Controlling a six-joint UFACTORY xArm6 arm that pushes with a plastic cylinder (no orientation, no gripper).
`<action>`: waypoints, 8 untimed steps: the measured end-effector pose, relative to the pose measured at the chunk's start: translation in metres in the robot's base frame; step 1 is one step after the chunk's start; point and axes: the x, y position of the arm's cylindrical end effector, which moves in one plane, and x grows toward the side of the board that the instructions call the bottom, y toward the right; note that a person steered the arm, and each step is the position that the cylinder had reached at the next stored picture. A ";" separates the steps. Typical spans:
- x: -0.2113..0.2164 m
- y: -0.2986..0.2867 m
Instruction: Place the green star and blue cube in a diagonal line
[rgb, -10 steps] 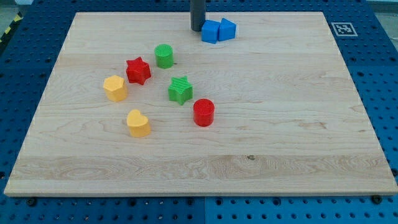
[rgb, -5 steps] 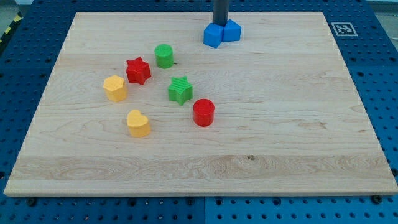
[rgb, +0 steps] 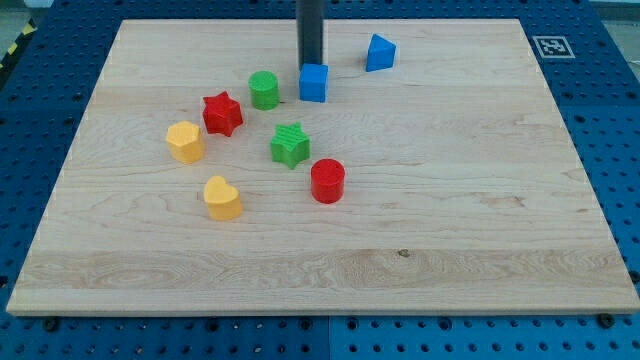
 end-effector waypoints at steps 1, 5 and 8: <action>0.000 -0.010; 0.047 0.011; -0.055 0.031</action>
